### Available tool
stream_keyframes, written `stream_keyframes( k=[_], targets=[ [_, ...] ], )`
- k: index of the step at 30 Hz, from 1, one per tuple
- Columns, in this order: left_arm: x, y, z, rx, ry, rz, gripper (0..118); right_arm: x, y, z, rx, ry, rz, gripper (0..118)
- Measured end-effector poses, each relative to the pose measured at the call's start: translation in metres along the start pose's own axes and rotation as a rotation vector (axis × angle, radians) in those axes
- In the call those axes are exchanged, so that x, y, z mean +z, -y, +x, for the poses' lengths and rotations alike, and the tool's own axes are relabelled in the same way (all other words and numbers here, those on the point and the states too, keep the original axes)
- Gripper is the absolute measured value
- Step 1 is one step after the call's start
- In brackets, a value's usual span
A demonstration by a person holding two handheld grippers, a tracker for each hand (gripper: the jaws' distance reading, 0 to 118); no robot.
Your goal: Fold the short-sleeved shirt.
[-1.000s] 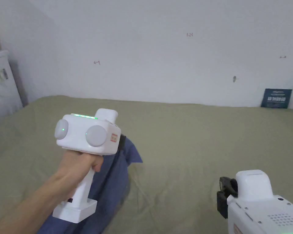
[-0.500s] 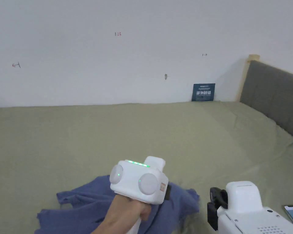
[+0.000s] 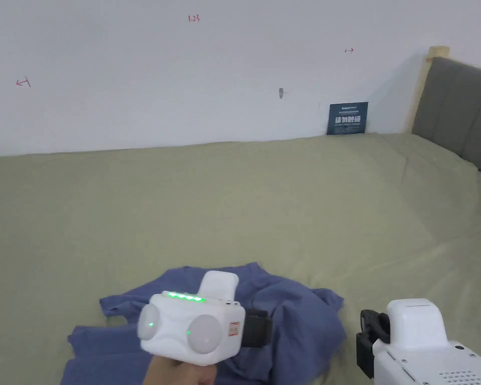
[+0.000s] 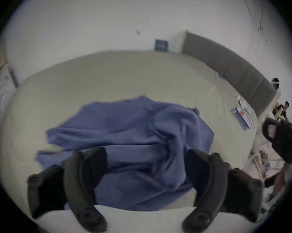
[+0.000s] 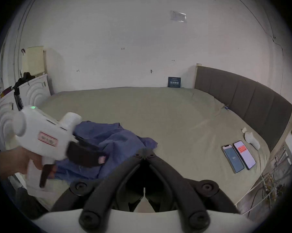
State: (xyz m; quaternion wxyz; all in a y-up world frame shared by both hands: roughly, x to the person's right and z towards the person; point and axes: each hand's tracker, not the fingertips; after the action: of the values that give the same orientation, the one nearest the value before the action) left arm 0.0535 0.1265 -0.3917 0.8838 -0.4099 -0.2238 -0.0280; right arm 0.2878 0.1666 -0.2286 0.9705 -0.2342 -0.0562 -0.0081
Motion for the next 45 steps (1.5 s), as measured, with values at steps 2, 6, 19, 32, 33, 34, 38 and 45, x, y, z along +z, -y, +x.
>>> stream_keyframes(
  k=[2,6,19,32,33,34,38,45],
  targets=[
    [0.042,0.012,-0.023,0.032,-0.085,0.109,0,0.003,0.000,-0.003,0.000,-0.010,0.010,0],
    [0.135,0.055,-0.073,0.118,-0.290,0.317,0,0.013,0.003,-0.014,0.035,-0.013,0.061,0],
    [0.256,0.119,-0.137,0.213,-0.484,0.431,0,0.032,-0.001,-0.053,0.074,-0.052,0.082,0],
    [0.174,0.087,-0.181,0.287,-0.364,0.199,0,0.006,0.001,-0.058,0.071,-0.066,0.049,0],
    [0.158,0.081,-0.187,0.287,-0.350,0.175,0,0.002,0.002,-0.057,0.069,-0.063,0.042,0],
    [0.141,0.074,-0.195,0.278,-0.343,0.132,5,-0.002,0.004,-0.056,0.067,-0.063,0.032,0],
    [0.076,0.048,-0.216,0.276,-0.296,-0.010,84,-0.015,0.008,-0.051,0.062,-0.044,-0.010,0],
    [-0.015,0.036,-0.218,0.184,-0.426,-0.180,91,-0.041,0.022,-0.028,0.081,0.005,-0.073,0]
  ],
)
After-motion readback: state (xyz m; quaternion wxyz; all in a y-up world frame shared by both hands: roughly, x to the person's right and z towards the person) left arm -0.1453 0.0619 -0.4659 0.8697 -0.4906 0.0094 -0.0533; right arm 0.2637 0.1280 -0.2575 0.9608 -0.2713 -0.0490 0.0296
